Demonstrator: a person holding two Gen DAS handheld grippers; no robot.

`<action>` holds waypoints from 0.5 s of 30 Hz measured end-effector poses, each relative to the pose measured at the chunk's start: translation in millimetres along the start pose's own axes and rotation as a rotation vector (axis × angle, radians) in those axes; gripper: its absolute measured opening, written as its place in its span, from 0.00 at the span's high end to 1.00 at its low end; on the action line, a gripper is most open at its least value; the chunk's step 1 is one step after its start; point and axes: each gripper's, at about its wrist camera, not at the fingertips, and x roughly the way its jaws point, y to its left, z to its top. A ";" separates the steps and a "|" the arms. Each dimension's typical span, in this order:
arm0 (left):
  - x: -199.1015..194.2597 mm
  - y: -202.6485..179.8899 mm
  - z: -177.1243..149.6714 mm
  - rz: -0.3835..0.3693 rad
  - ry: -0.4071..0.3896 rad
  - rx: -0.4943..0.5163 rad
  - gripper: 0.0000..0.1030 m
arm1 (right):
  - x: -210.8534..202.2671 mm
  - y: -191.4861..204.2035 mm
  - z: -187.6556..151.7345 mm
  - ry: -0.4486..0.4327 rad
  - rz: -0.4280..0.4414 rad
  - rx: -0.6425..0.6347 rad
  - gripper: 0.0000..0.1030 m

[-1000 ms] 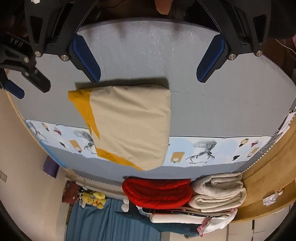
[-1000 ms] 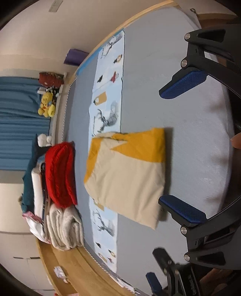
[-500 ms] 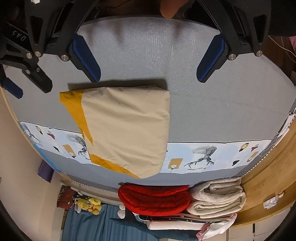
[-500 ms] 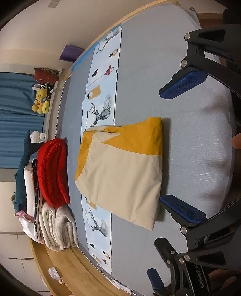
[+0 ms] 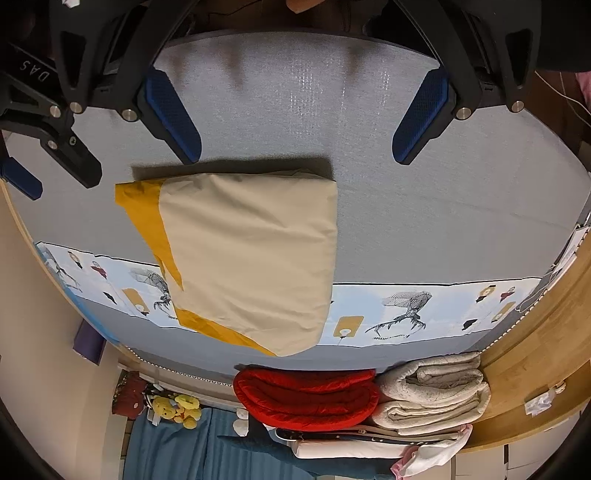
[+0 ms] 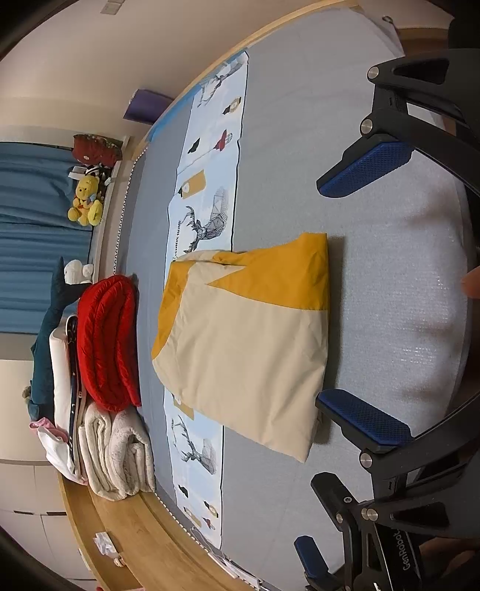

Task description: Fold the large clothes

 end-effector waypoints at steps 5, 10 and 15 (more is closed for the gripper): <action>0.5 -0.4 0.0 0.000 0.001 -0.001 0.01 | 0.7 -1.4 0.6 -0.008 -0.005 -0.004 0.00; 1.8 0.0 1.0 -0.007 0.007 -0.004 0.01 | 0.1 -0.6 0.6 -0.007 -0.004 -0.002 0.00; 2.0 -0.5 1.0 -0.006 0.007 -0.004 0.01 | 0.6 -0.6 0.5 -0.005 -0.004 -0.002 0.00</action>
